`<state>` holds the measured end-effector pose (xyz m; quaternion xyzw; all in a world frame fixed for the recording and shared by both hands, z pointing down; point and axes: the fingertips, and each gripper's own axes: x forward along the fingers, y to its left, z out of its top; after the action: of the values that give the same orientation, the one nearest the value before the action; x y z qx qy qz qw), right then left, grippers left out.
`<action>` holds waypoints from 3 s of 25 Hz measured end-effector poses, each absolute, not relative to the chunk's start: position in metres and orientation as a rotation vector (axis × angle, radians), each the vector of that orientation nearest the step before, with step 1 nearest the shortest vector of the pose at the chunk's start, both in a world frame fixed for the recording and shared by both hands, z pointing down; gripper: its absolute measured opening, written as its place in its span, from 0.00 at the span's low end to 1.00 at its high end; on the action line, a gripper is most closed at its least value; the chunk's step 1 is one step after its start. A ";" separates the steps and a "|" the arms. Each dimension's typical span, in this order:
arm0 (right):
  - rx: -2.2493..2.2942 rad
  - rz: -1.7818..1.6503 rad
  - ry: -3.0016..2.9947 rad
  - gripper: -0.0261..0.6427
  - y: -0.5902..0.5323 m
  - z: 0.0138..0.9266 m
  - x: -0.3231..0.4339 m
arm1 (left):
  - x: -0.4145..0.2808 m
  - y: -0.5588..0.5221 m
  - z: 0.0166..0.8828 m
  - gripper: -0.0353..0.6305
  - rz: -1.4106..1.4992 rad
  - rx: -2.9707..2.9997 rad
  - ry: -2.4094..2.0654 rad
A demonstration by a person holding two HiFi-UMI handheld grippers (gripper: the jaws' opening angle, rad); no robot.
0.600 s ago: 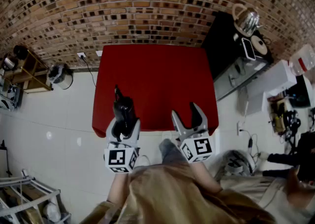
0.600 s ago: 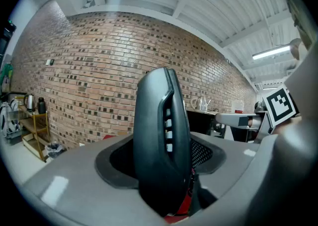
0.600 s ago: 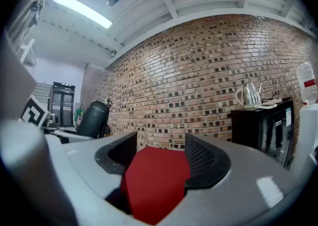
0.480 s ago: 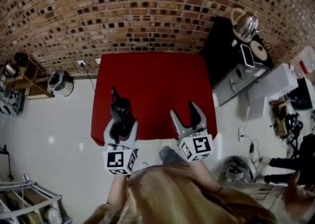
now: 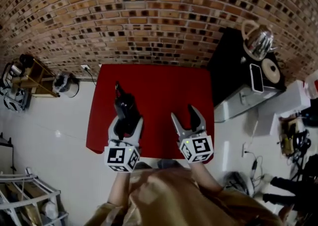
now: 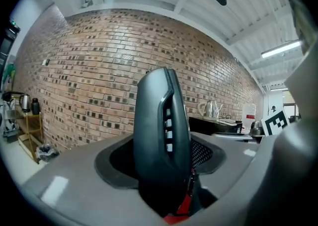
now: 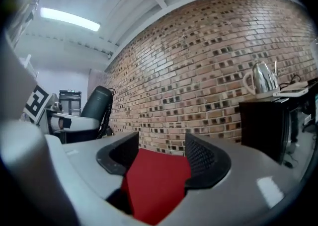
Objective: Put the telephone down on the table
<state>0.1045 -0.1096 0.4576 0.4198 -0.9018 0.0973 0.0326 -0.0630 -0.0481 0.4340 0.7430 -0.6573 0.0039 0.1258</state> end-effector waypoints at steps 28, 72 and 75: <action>1.410 0.399 -2.614 0.44 -0.168 0.485 0.095 | -0.077 -0.172 0.719 0.47 0.192 1.629 -1.101; 1.404 0.381 -2.690 0.44 -0.192 0.476 0.041 | -0.137 -0.182 0.575 0.59 0.089 1.977 -1.346; 1.421 0.349 -2.721 0.44 -0.192 0.463 0.038 | -0.137 -0.178 0.522 0.58 0.066 2.133 -1.482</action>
<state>0.0384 -0.1920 0.4630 0.4598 -0.8804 0.1129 0.0261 -0.1367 -0.1780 0.5221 0.7909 -0.5494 0.0246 0.2683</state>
